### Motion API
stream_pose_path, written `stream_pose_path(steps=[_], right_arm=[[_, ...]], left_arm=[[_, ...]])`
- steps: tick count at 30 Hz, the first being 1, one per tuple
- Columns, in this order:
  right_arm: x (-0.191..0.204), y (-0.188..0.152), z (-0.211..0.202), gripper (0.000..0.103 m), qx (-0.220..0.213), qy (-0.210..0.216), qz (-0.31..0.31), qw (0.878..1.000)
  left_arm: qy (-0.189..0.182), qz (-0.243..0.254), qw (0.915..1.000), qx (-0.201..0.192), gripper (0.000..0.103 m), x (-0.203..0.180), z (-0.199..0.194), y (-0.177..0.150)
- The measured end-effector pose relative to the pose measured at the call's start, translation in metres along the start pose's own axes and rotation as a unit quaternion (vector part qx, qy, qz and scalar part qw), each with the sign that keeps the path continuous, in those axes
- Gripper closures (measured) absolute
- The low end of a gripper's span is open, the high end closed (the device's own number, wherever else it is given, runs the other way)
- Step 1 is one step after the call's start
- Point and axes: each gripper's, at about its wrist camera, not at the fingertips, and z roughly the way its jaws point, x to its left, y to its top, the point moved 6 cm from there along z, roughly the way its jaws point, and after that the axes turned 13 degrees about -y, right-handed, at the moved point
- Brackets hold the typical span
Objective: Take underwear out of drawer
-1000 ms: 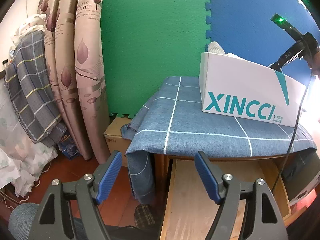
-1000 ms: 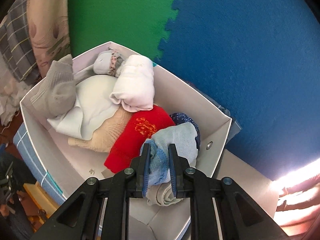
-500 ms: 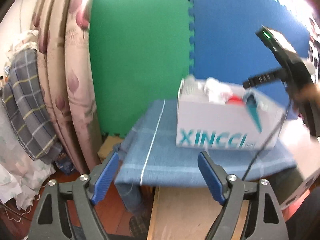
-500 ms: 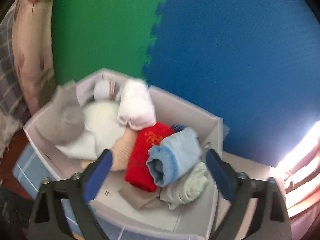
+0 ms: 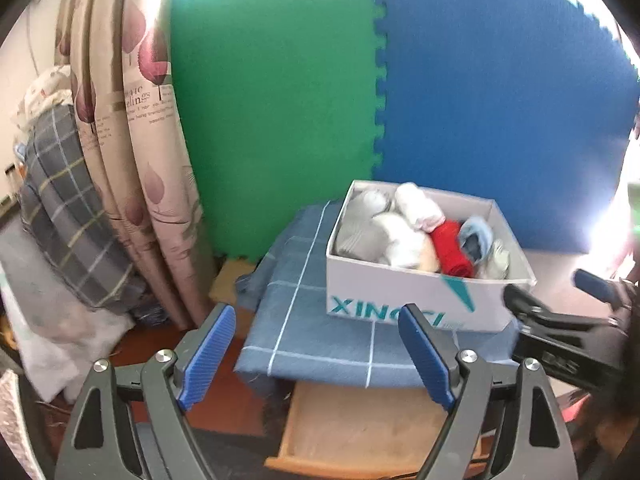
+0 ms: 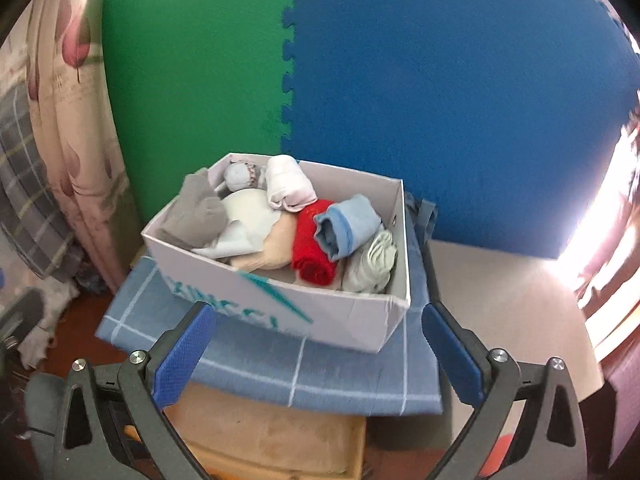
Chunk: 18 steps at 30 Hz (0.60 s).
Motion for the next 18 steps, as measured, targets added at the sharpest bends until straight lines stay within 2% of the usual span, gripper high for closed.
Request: stream_pose_path(steps=[2,4,7,10,15,18], right_arm=[[-0.005,-0.005,-0.007,0.001,0.006,0.001,0.015,1.000],[-0.012,-0.009,-0.010,0.001,0.008,-0.013,0.027,1.000],[-0.016,-0.012,-0.010,0.001,0.012,-0.012,0.034,0.999],[-0.017,-0.011,-0.006,0.001,0.013,-0.021,0.027,0.999],[-0.015,-0.014,0.000,0.001,0.019,-0.030,0.013,0.999],[-0.012,-0.018,0.001,0.001,0.021,-0.028,0.004,0.999]], left_arm=[[0.000,-0.004,1.0000,0.009,0.017,-0.002,0.001,0.001],[-0.018,-0.025,0.9995,0.012,0.017,-0.001,0.003,0.003],[-0.005,-0.034,0.9993,0.011,0.017,0.002,0.004,0.004],[-0.020,-0.047,0.9986,0.012,0.017,0.003,0.010,0.003],[-0.003,-0.046,0.9986,0.025,0.017,0.006,0.023,0.000],[-0.005,-0.043,0.9984,0.036,0.017,0.005,0.030,-0.004]])
